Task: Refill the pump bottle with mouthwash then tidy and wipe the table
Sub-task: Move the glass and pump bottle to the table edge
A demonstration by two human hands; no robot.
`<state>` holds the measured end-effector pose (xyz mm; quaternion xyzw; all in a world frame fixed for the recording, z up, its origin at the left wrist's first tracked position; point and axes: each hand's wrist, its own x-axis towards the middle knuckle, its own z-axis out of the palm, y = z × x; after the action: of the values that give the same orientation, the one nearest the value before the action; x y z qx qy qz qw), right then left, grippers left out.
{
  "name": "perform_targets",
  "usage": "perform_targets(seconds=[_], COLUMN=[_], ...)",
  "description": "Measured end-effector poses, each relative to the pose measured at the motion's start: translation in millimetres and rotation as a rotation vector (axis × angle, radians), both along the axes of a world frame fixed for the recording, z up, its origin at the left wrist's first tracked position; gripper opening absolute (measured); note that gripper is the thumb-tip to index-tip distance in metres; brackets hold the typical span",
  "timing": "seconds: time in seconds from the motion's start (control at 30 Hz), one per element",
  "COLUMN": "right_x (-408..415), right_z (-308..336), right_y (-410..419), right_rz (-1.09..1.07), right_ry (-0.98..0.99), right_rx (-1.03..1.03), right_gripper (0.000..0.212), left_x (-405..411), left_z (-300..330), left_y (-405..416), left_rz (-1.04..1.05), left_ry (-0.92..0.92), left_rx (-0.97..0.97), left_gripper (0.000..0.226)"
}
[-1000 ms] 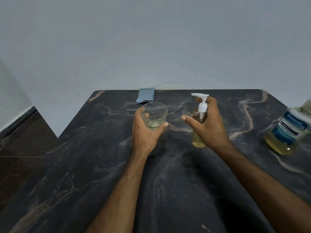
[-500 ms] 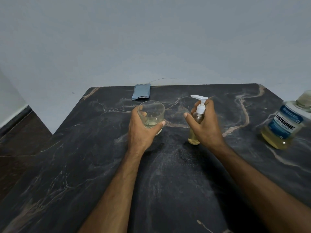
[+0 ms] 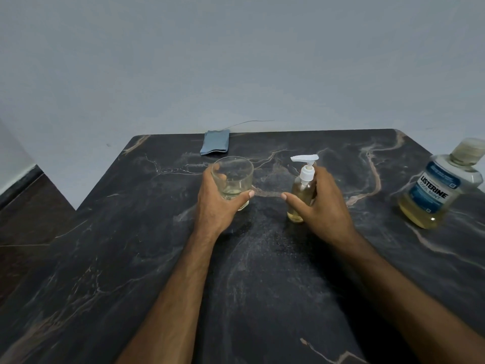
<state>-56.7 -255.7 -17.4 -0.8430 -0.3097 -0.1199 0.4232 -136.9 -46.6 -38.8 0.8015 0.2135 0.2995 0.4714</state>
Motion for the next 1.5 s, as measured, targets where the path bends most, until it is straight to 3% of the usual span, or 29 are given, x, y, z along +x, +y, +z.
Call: perform_targets(seconds=[0.23, 0.43, 0.87, 1.5], right_x=[5.7, -6.2, 22.7, 148.1], right_z=[2.7, -10.1, -18.4, -20.1], right_y=[-11.7, -8.8, 5.1, 56.0], right_rz=[0.217, 0.044, -0.021, -0.085], right_ry=[0.35, 0.218, 0.248, 0.254], right_rx=[0.121, 0.082, 0.057, -0.086], right_gripper=[0.064, 0.061, 0.054, 0.051], left_x=[-3.2, -8.6, 6.3, 143.7], left_z=[1.9, 0.4, 1.4, 12.3], left_y=[3.6, 5.7, 6.2, 38.8], left_rz=[-0.061, -0.042, 0.005, -0.018], left_ry=[0.023, 0.106, 0.207, 0.306], left_rx=[-0.025, 0.059, 0.126, 0.184], left_gripper=[0.102, 0.099, 0.073, 0.077])
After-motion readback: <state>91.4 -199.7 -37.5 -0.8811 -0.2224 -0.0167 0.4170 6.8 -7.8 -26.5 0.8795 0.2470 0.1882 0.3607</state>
